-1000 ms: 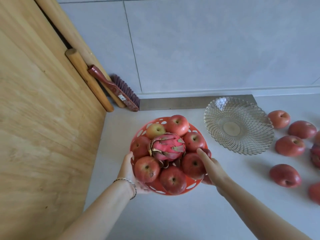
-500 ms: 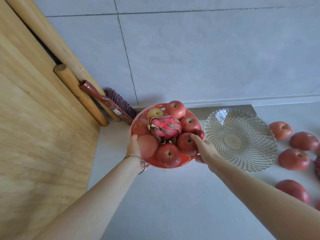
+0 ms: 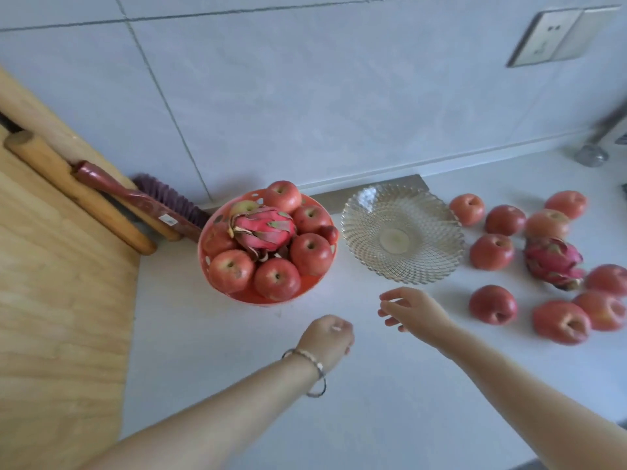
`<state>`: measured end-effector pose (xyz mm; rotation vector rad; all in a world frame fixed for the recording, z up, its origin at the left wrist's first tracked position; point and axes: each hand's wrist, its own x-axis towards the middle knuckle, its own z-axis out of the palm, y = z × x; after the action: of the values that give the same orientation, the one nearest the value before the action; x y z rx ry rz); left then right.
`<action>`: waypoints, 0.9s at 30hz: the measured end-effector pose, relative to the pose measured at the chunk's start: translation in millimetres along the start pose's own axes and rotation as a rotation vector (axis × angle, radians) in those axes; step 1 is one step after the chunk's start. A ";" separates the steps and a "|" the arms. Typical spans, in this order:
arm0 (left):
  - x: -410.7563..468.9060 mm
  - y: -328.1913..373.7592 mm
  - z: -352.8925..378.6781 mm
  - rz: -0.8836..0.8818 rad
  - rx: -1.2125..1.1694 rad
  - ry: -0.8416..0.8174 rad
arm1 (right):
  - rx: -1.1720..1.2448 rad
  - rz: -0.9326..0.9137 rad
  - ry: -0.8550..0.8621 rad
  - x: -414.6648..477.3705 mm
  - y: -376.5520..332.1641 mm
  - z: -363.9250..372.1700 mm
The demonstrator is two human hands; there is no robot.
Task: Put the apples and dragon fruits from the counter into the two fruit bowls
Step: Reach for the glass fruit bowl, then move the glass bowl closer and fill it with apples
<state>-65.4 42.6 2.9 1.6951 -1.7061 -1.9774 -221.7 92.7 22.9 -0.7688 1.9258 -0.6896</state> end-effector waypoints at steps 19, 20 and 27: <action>129.6 94.4 166.5 -0.260 -0.735 0.434 | -0.558 -0.191 0.039 29.2 141.7 -205.7; 131.6 93.6 168.2 -0.241 -0.747 0.467 | -0.652 -0.221 0.079 32.7 144.3 -207.9; 123.5 74.8 164.5 -0.367 -0.634 0.408 | -0.967 -0.295 -0.063 62.2 151.8 -171.4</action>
<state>-275.2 48.9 -59.2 2.0285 -0.5819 -1.8221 -433.9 170.5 -49.3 -1.6554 2.0671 0.1688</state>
